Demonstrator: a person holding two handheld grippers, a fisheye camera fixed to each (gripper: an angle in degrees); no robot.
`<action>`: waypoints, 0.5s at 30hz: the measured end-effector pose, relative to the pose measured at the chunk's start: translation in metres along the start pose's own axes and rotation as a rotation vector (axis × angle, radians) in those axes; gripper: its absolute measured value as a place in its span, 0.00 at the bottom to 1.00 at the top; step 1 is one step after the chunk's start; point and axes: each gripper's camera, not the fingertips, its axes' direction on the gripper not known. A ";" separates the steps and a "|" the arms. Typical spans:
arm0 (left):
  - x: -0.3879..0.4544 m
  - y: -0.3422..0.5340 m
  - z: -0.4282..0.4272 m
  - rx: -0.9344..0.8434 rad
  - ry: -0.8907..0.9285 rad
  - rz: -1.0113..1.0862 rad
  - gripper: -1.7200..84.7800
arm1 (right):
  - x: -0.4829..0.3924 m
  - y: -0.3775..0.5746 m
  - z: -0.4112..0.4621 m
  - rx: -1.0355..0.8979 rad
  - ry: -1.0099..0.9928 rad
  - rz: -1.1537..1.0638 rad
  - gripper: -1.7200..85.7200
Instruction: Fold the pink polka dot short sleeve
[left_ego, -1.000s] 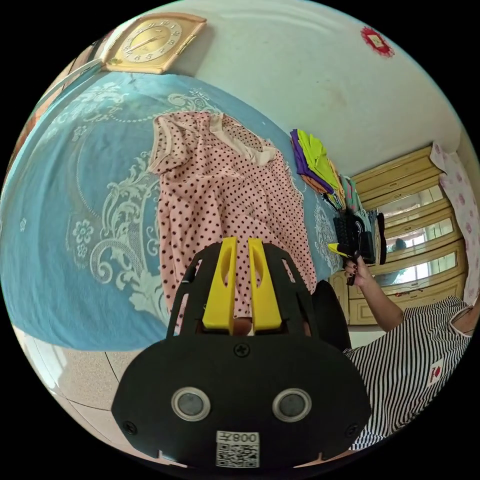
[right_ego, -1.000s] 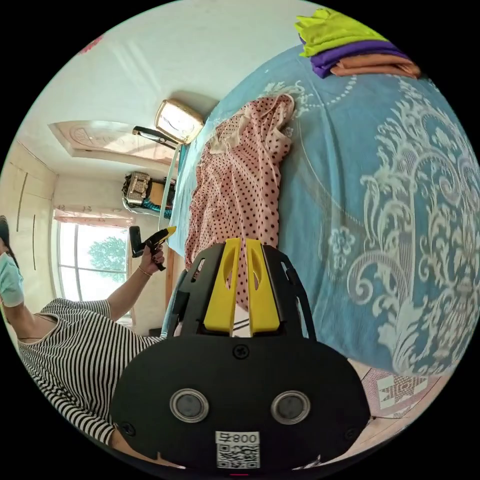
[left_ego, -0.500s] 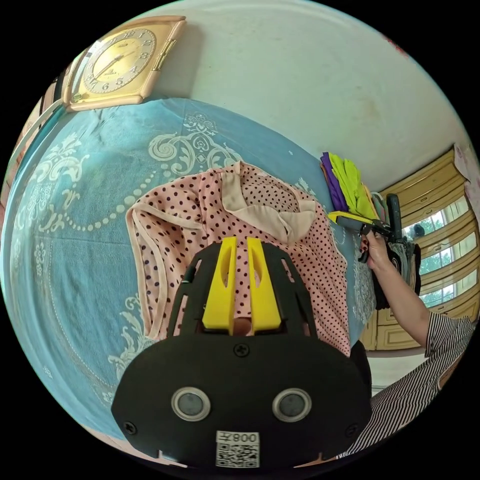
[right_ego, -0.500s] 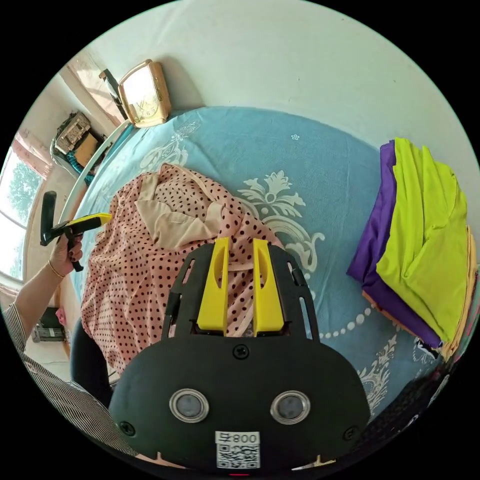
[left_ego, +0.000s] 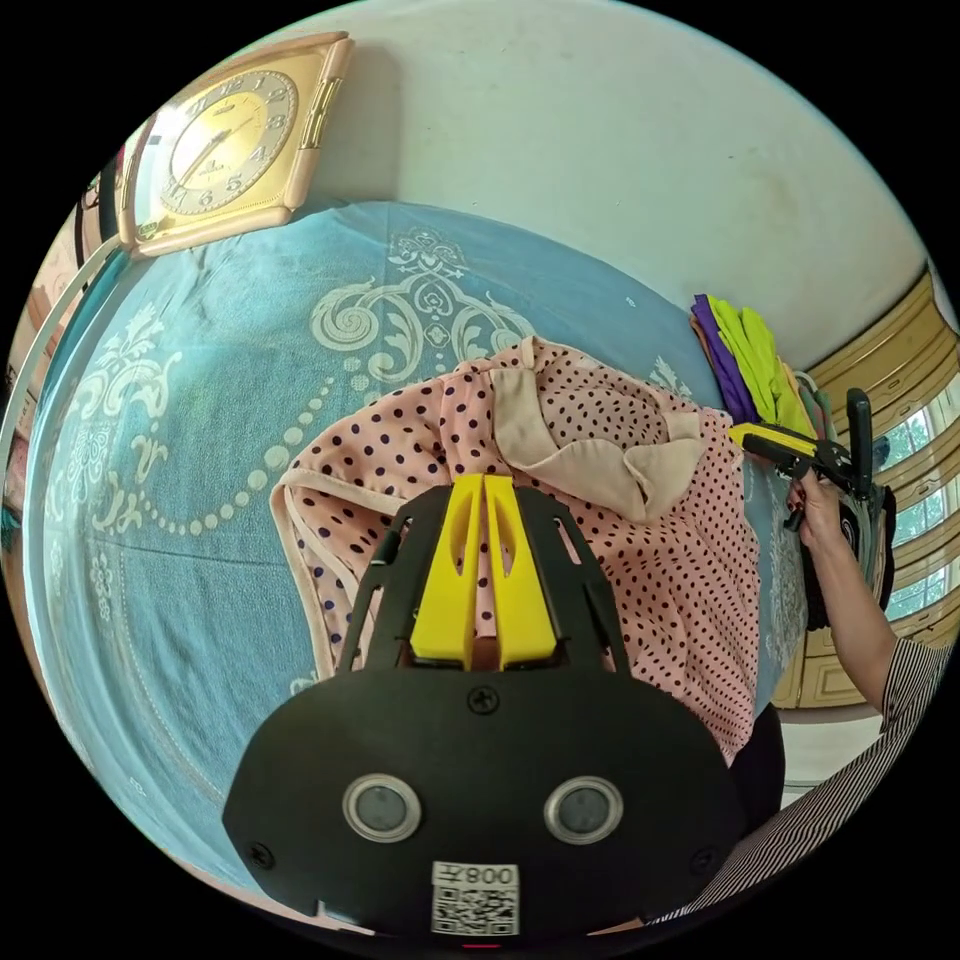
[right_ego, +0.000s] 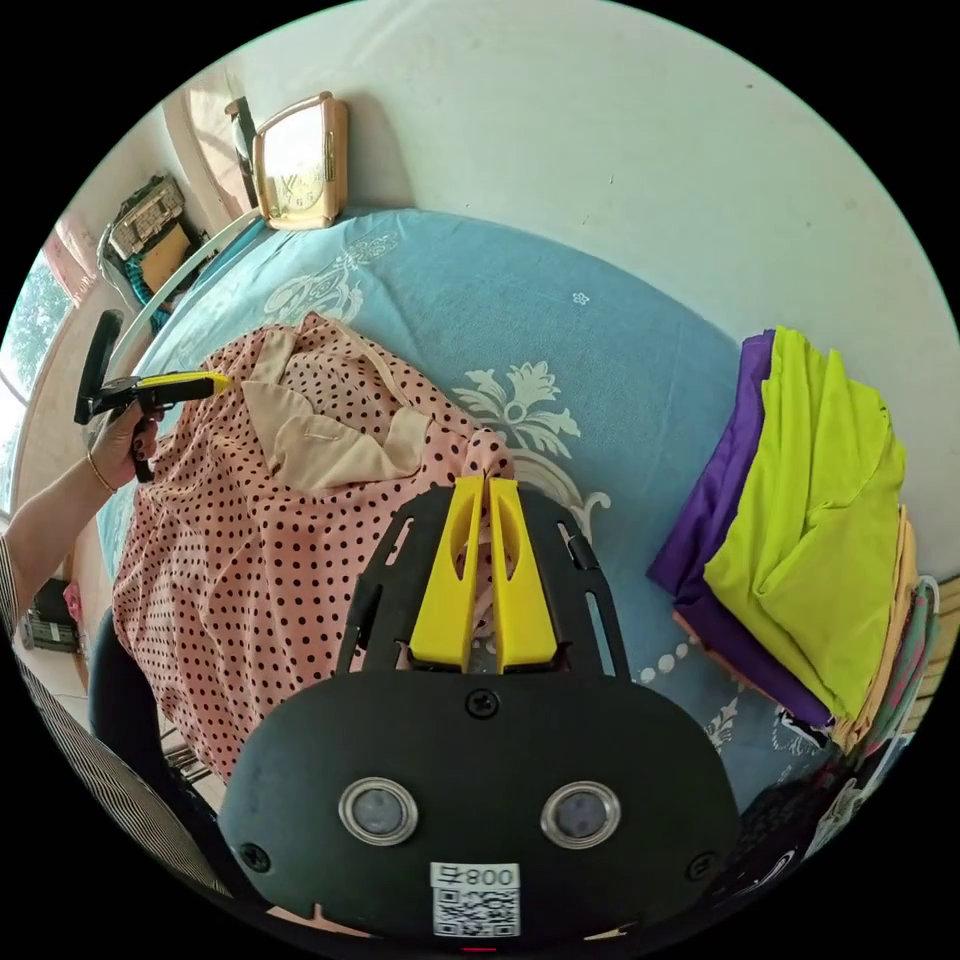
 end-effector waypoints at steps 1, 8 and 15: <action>0.001 -0.005 -0.001 0.013 0.004 -0.001 0.02 | 0.003 -0.010 -0.008 0.016 -0.005 0.003 0.03; 0.017 -0.067 0.020 -0.003 -0.048 0.014 0.02 | 0.038 -0.079 0.018 -0.101 -0.032 0.107 0.03; 0.032 -0.091 0.022 0.041 -0.015 0.069 0.02 | 0.041 -0.098 0.007 0.029 -0.069 0.141 0.07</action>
